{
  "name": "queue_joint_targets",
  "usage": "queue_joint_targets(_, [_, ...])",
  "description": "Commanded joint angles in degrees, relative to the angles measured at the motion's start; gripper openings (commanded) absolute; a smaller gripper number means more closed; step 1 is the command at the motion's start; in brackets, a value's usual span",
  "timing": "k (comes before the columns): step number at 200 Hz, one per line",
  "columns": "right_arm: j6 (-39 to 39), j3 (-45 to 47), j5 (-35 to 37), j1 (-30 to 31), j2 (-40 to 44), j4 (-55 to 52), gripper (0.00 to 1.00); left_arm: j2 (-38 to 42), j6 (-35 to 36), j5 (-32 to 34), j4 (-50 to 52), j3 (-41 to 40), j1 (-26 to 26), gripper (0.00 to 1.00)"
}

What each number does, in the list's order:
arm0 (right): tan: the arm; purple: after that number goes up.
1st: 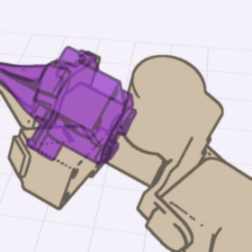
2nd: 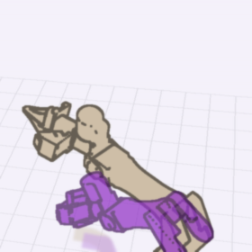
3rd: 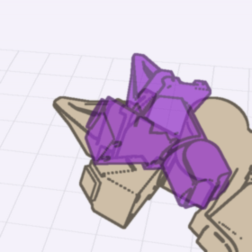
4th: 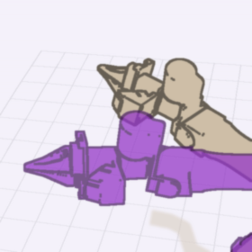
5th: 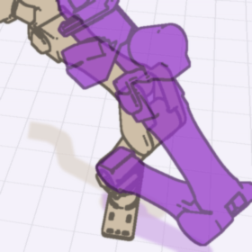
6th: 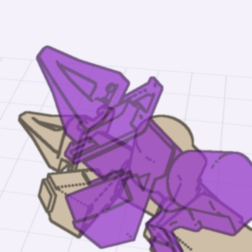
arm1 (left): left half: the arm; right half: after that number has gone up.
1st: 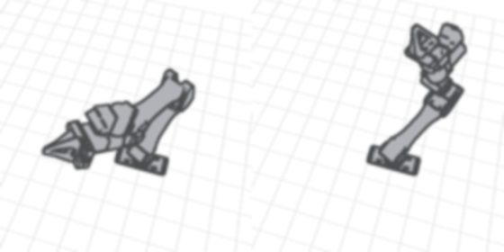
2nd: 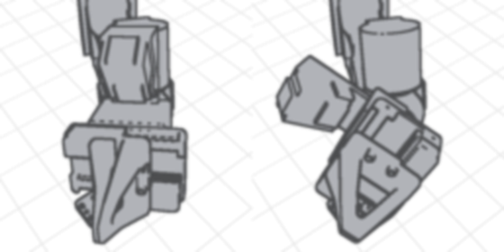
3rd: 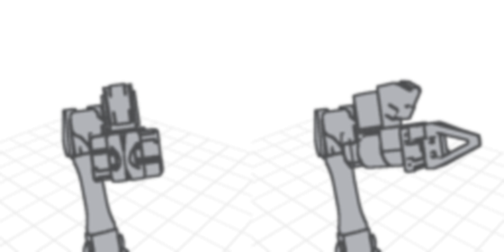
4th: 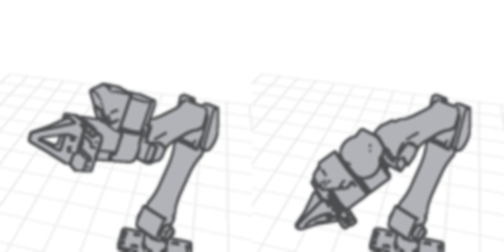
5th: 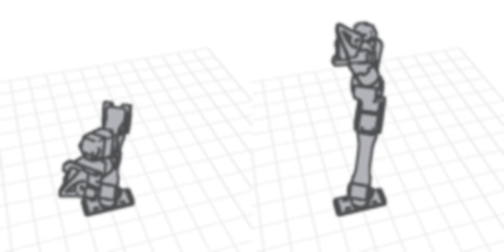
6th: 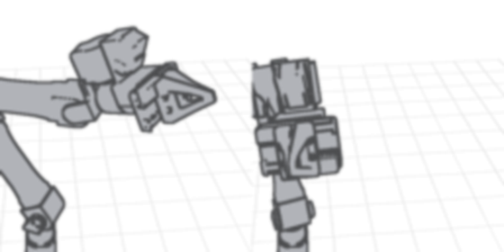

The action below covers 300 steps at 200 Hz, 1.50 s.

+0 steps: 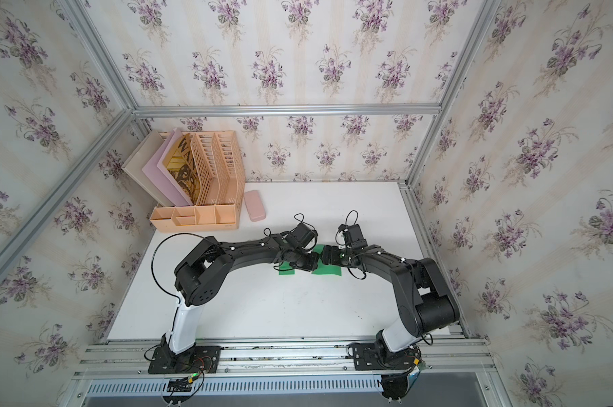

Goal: Fold the square paper along the opposite sides
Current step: Pick up the paper from the center of the board.

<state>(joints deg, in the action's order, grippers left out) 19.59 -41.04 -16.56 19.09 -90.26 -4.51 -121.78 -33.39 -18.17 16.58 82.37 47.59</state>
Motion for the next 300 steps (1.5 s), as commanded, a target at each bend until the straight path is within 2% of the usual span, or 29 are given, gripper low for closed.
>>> queue_joint_targets(1, [1.94, 0.87, -3.25, 0.32, -0.54, -8.14, 0.91, -0.74, 0.94, 1.66, 3.15, 0.11, -0.02, 0.0])
queue_joint_targets(35, [1.85, 0.9, -4.04, 0.42, -0.19, -7.81, 0.88, -0.88, 1.04, 1.74, 3.43, 0.41, 0.13, 0.0])
queue_joint_targets(103, [1.32, 0.82, -4.85, 0.42, -0.48, -7.19, 0.67, -1.38, 1.39, 2.18, 4.23, 1.31, 0.31, 0.0])
queue_joint_targets(128, [1.39, 0.64, -4.67, 0.42, -0.54, -6.92, 0.56, -1.36, 1.48, 2.35, 4.41, 1.42, 0.35, 0.0])
queue_joint_targets(143, [1.48, 0.48, -4.38, 0.42, -0.66, -6.72, 0.54, -1.34, 1.57, 2.44, 4.41, 1.37, 0.39, 0.0])
queue_joint_targets(184, [1.59, 0.38, -3.71, 0.42, -1.21, -6.12, 0.39, -0.85, 1.83, 2.69, 4.43, 1.37, 0.56, 0.0])
queue_joint_targets(239, [1.54, 0.33, -3.46, 0.42, -1.88, -5.67, 0.37, 0.92, 2.7, 2.53, 3.16, 1.89, 0.53, 0.0])
queue_joint_targets(256, [1.59, 0.3, -3.23, 0.42, -2.14, -5.56, 0.37, 1.95, 3.6, 2.77, 3.1, 2.9, 0.55, 0.12])
queue_joint_targets(266, [1.56, 0.41, -3.15, 0.42, -2.24, -5.44, 0.37, 2.56, 4.19, 3.12, 3.18, 3.73, 0.57, 0.26])
queue_joint_targets(282, [1.59, 0.61, -2.88, 0.42, -2.36, -5.24, 0.36, 3.25, 5.46, 4.11, 3.96, 5.37, 0.55, 0.42])
queue_joint_targets(300, [1.5, 0.84, -2.74, 0.42, -2.26, -4.98, 0.36, 4.15, 7.18, 6.16, 6.38, 7.81, 0.49, 0.49])
